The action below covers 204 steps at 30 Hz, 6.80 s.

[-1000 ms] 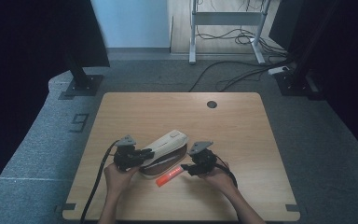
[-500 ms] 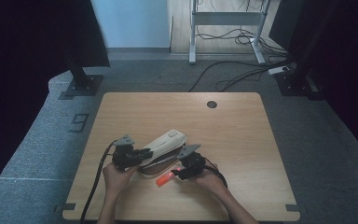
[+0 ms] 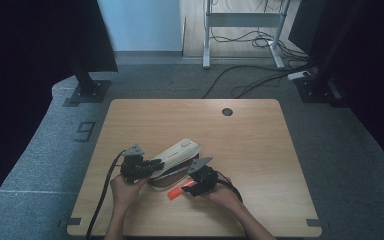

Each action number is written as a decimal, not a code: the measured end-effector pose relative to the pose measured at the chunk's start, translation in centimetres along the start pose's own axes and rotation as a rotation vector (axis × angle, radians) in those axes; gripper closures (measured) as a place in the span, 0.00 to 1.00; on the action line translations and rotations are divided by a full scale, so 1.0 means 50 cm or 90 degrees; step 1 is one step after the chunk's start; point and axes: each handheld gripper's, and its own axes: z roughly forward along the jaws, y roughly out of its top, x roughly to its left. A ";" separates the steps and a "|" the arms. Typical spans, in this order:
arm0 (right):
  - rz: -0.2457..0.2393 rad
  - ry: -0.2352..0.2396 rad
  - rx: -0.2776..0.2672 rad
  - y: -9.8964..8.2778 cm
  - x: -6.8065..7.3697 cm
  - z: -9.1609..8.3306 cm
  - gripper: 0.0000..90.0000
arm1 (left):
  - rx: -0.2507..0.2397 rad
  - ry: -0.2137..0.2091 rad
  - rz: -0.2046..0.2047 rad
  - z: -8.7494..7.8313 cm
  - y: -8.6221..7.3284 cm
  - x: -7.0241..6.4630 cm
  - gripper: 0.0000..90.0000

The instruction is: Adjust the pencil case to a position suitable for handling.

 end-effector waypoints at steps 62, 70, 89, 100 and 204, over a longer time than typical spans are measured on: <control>0.066 -0.086 0.012 -0.165 0.021 -0.151 0.63 | 0.006 -0.001 0.000 0.007 -0.001 -0.002 0.84; 0.049 -0.076 0.049 -0.143 0.012 -0.140 0.54 | 0.007 -0.001 0.000 0.007 -0.001 -0.002 0.84; 0.036 -0.060 0.104 -0.118 0.008 -0.138 0.72 | 0.006 0.000 0.004 0.007 -0.001 -0.003 0.84; 0.049 -0.067 0.084 -0.114 0.008 -0.151 0.72 | 0.002 0.002 0.005 0.005 -0.001 -0.004 0.84; 0.000 -0.073 0.050 0.032 -0.041 -0.025 0.62 | -0.011 -0.026 0.013 0.007 0.003 -0.021 0.85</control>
